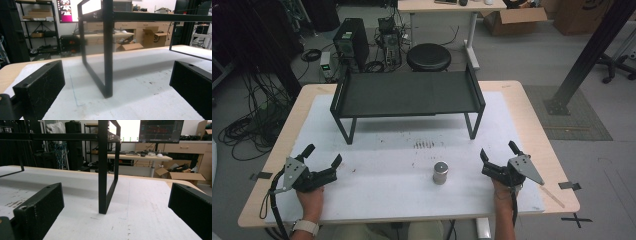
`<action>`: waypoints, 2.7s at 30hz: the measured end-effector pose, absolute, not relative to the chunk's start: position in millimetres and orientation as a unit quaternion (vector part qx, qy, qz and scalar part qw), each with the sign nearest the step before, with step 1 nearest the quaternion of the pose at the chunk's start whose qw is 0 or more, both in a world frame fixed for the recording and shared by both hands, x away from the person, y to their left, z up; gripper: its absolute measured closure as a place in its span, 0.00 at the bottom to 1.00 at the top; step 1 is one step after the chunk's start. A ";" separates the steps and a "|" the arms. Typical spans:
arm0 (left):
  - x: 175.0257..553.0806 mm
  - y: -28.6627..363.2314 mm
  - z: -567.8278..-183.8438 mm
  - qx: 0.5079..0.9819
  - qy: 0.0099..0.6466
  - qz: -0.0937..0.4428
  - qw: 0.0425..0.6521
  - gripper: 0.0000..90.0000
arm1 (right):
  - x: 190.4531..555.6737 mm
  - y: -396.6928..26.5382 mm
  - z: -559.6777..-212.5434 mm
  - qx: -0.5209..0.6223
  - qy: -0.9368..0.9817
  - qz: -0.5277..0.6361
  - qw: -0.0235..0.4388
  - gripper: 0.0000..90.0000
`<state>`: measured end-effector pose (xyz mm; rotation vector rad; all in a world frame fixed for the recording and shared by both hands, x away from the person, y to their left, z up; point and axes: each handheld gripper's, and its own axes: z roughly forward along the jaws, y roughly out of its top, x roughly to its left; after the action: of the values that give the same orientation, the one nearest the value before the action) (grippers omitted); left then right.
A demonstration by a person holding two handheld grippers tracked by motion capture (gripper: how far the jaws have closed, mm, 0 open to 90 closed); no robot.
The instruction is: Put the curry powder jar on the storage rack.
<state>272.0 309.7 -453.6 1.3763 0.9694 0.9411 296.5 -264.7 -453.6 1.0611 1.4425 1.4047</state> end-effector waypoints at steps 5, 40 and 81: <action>271.9 310.0 -453.7 0.585 0.414 0.400 0.571 0.00 | 297.1 -264.3 -453.3 0.425 0.577 0.558 0.418 0.00; 271.4 310.0 -453.8 0.584 0.412 0.402 0.573 0.00 | 293.7 -262.9 -442.0 0.424 0.575 0.571 0.405 0.00; 271.0 310.4 -454.0 0.583 0.411 0.402 0.574 0.00 | 266.0 -212.6 -403.6 0.356 0.634 0.595 0.342 0.00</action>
<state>271.0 310.4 -454.0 1.3655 0.9634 0.9426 266.0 -212.6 -403.6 0.9267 1.6494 1.5479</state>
